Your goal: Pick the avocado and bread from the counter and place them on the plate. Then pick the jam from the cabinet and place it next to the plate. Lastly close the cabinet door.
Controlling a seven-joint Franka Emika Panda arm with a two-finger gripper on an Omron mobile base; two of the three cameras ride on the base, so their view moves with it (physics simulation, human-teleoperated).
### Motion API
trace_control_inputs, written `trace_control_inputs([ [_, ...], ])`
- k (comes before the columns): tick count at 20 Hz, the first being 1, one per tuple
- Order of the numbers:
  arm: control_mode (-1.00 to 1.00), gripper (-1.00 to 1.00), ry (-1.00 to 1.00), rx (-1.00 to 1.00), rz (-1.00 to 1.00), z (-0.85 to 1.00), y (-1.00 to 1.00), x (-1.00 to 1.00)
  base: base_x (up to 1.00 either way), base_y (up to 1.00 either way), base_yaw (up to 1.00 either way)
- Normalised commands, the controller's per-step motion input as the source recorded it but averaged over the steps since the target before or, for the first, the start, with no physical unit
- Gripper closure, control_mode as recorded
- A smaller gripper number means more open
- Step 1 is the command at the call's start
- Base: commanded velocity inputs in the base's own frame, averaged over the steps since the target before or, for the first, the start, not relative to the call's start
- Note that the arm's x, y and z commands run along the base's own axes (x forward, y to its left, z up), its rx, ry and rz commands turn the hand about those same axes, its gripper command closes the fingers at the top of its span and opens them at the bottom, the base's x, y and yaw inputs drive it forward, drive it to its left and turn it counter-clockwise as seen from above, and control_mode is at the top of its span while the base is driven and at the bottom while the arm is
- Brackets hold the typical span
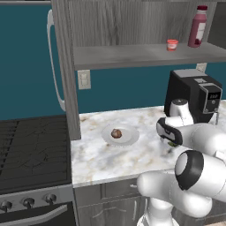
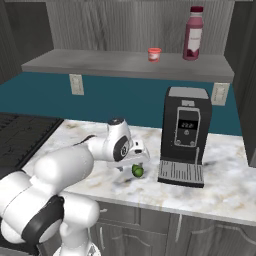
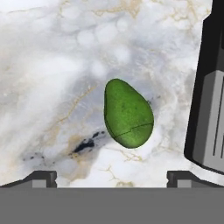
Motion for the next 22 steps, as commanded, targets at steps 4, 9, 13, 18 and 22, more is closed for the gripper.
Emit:
trace_control_inputs([
  [4,-1.00,-1.00,0.00,0.00,0.01,-0.14,-0.01,0.05,0.00,0.00,0.00],
  [9,-1.00,-1.00,0.00,0.00,0.02,-0.10,0.00,0.11,0.00,0.00,0.00],
  [13,-1.00,-1.00,0.00,0.00,0.02,-0.09,0.00,0.12,0.00,0.00,0.00],
  [18,-1.00,-1.00,0.00,0.00,0.03,-0.09,-0.01,0.12,0.00,0.00,0.00],
  [22,-1.00,-1.00,0.00,0.00,0.03,-0.11,-0.02,0.10,0.00,0.00,0.00],
])
